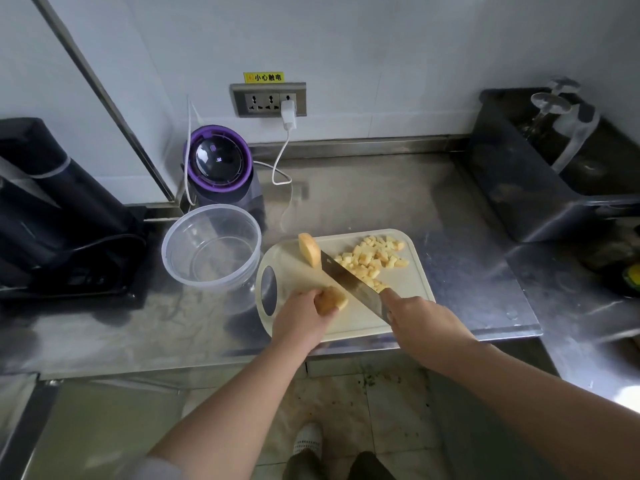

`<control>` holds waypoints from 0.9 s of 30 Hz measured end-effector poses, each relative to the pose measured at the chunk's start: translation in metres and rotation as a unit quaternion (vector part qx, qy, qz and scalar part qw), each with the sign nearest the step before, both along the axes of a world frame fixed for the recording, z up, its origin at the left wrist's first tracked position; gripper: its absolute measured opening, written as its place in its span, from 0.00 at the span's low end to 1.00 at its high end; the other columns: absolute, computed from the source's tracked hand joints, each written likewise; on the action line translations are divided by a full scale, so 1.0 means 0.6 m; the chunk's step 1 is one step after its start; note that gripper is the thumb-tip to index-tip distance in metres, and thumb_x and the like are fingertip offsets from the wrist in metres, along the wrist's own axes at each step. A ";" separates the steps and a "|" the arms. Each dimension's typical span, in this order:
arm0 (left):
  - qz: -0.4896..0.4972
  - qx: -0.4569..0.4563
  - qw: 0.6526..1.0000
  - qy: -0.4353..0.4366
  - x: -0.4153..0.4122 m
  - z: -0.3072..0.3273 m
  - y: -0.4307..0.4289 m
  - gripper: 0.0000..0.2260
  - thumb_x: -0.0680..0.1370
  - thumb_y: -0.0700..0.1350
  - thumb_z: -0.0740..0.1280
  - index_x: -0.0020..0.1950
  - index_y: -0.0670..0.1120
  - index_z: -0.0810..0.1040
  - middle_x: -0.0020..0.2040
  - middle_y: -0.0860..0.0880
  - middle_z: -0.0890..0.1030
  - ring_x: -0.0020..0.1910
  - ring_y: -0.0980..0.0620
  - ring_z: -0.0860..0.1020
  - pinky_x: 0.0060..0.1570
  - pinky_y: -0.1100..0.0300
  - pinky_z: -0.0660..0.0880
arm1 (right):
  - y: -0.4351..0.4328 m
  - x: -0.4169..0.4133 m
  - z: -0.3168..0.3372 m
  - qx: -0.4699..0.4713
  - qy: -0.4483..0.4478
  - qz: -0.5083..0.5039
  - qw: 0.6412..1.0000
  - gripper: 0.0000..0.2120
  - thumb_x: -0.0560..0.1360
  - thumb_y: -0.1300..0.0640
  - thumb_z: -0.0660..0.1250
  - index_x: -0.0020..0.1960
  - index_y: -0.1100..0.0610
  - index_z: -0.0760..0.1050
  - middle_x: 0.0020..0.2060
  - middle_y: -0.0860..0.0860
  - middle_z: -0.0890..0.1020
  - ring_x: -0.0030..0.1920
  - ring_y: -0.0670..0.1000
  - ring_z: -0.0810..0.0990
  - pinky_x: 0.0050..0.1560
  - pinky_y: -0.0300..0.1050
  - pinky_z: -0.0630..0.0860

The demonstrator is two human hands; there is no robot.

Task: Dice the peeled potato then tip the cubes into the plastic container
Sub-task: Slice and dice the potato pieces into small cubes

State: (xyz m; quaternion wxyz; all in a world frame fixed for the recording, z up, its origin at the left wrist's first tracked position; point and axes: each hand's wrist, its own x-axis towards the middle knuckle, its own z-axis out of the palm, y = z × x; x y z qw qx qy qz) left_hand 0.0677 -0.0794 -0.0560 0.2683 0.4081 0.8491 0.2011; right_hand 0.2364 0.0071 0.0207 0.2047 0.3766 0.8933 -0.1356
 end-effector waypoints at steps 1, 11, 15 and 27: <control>0.004 0.005 1.000 0.003 0.001 0.001 0.001 0.20 0.76 0.59 0.65 0.65 0.53 0.74 0.59 0.55 0.79 0.57 0.52 0.77 0.54 0.55 0.76 | -0.006 0.002 0.001 -0.003 -0.007 0.004 1.000 0.22 0.80 0.62 0.60 0.69 0.50 0.56 0.48 0.52 0.78 0.37 0.49 0.79 0.32 0.40 0.76; -0.005 0.004 0.999 0.035 0.004 0.001 0.005 0.18 0.77 0.58 0.65 0.62 0.51 0.75 0.57 0.53 0.80 0.55 0.51 0.79 0.51 0.58 0.76 | -0.022 -0.005 -0.005 -0.010 -0.006 0.005 1.000 0.21 0.79 0.64 0.59 0.69 0.51 0.57 0.53 0.54 0.79 0.38 0.50 0.77 0.29 0.39 0.72; -0.008 0.003 0.999 0.049 0.004 0.000 0.005 0.18 0.77 0.58 0.65 0.62 0.50 0.75 0.56 0.53 0.80 0.54 0.51 0.79 0.49 0.59 0.76 | -0.024 -0.007 -0.010 -0.004 -0.010 0.013 1.000 0.22 0.79 0.65 0.60 0.69 0.52 0.57 0.52 0.54 0.80 0.41 0.51 0.81 0.37 0.44 0.80; -0.013 0.002 0.999 0.048 0.005 -0.004 0.009 0.16 0.78 0.55 0.65 0.62 0.50 0.74 0.56 0.51 0.77 0.53 0.50 0.77 0.47 0.59 0.73 | -0.004 -0.029 -0.037 -0.050 -0.023 0.041 0.998 0.20 0.79 0.66 0.59 0.68 0.54 0.59 0.43 0.51 0.75 0.42 0.50 0.79 0.45 0.45 0.79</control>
